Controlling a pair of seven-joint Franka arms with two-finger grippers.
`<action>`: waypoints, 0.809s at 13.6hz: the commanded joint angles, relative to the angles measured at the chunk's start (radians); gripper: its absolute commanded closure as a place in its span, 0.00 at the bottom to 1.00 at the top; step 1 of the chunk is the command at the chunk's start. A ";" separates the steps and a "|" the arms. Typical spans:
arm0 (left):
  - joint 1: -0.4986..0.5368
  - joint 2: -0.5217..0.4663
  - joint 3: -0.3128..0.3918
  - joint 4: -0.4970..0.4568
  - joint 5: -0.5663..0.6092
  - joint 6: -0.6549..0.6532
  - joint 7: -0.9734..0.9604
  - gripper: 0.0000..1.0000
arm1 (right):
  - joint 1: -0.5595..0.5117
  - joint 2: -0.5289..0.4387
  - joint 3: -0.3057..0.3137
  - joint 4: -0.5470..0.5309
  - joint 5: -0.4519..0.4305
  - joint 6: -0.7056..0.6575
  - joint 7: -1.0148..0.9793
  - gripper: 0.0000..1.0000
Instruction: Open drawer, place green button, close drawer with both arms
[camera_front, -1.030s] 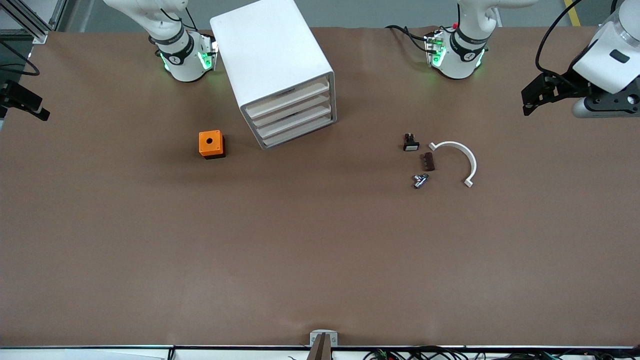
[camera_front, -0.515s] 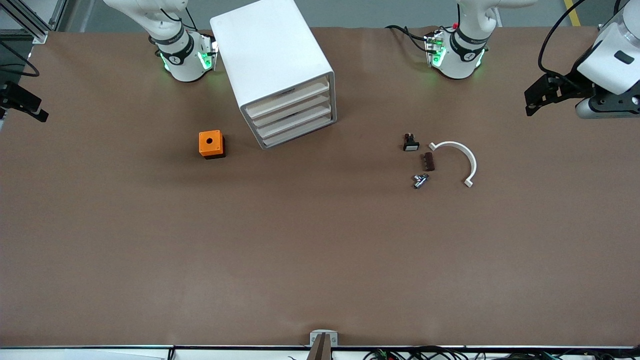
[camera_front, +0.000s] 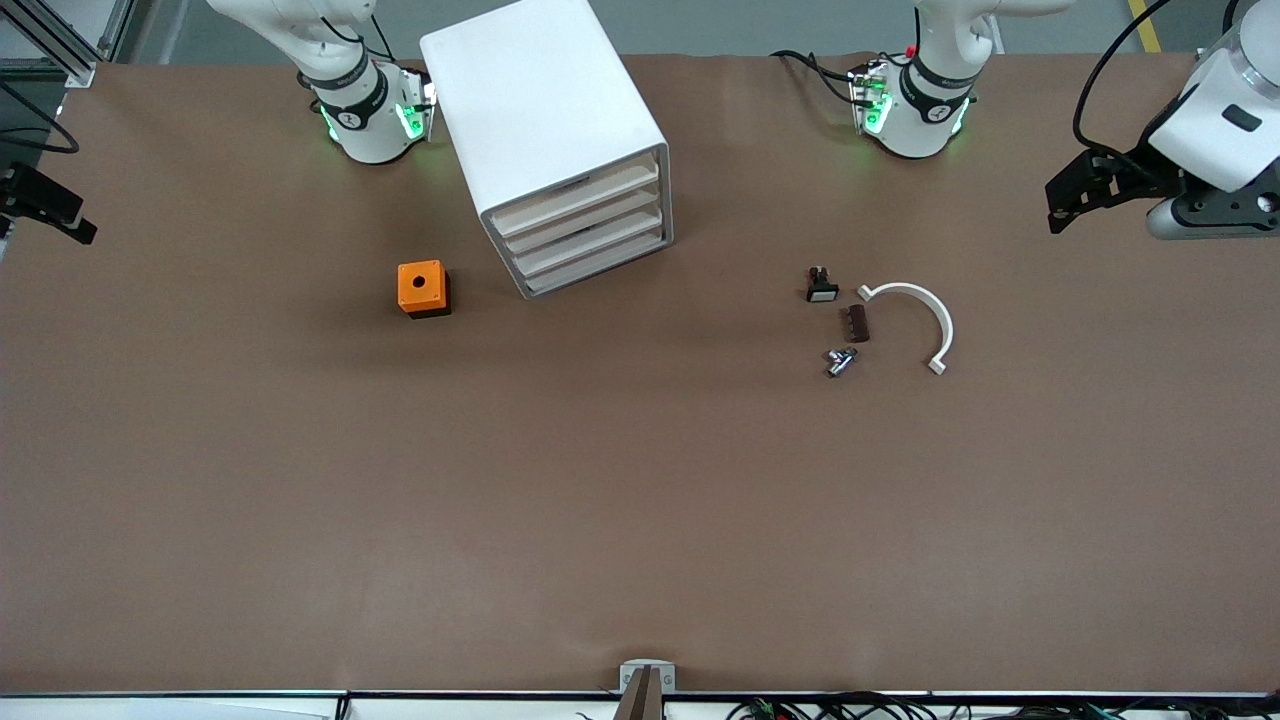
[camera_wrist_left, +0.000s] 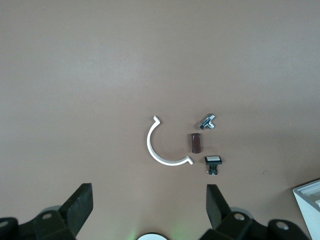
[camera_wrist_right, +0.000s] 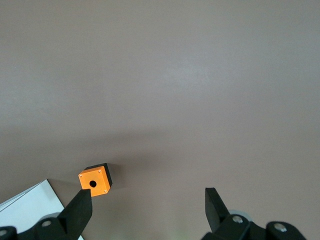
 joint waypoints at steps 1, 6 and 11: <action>0.001 -0.029 -0.013 -0.062 0.007 0.037 0.017 0.00 | -0.006 -0.020 0.006 -0.014 -0.014 0.002 0.006 0.00; 0.065 -0.045 -0.014 -0.068 0.001 0.046 0.066 0.00 | -0.005 -0.018 0.008 -0.013 -0.014 0.006 0.007 0.00; 0.090 -0.054 -0.016 -0.057 -0.017 0.040 0.072 0.00 | -0.002 -0.018 0.009 -0.013 -0.014 0.008 0.007 0.00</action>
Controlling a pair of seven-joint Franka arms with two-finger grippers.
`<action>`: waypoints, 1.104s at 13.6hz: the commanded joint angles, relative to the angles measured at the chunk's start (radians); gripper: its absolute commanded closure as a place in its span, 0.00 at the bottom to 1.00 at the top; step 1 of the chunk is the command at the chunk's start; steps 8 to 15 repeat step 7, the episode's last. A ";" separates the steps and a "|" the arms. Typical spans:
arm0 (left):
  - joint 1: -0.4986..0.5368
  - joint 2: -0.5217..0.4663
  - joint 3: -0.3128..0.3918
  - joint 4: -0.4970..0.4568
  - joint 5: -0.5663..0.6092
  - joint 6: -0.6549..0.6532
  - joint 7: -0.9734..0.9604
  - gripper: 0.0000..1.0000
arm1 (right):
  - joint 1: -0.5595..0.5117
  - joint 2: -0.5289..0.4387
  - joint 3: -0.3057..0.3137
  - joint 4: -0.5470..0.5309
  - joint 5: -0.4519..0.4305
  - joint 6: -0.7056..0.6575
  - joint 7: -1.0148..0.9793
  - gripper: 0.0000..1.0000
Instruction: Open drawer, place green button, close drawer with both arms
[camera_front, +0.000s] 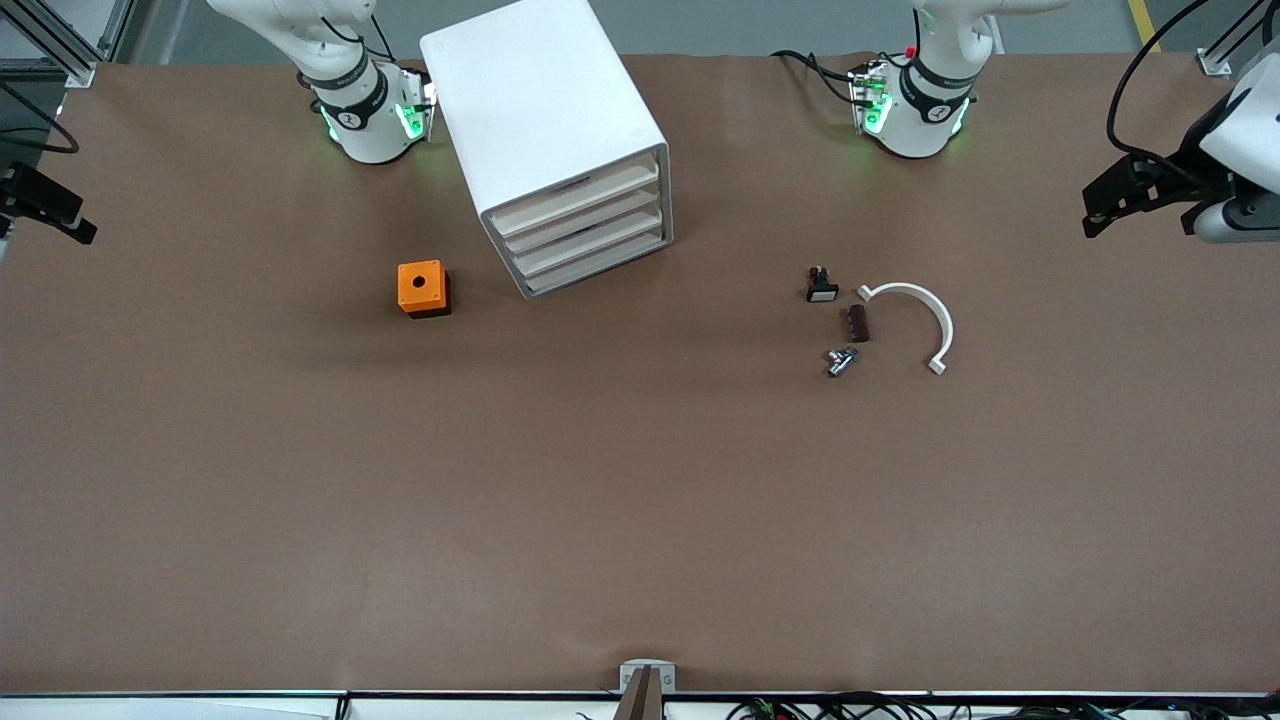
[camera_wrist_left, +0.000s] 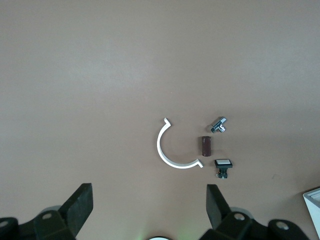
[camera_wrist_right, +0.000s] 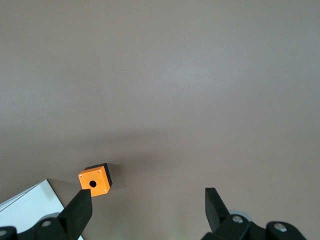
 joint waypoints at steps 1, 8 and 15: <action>0.010 -0.023 -0.013 -0.019 -0.013 0.009 0.012 0.00 | -0.002 -0.018 0.010 -0.013 -0.013 0.007 0.007 0.00; 0.010 -0.008 -0.026 0.008 -0.012 0.004 -0.008 0.00 | -0.003 -0.018 0.008 -0.014 -0.013 0.006 0.007 0.00; 0.010 -0.008 -0.026 0.008 -0.012 0.004 -0.008 0.00 | -0.003 -0.018 0.008 -0.014 -0.013 0.006 0.007 0.00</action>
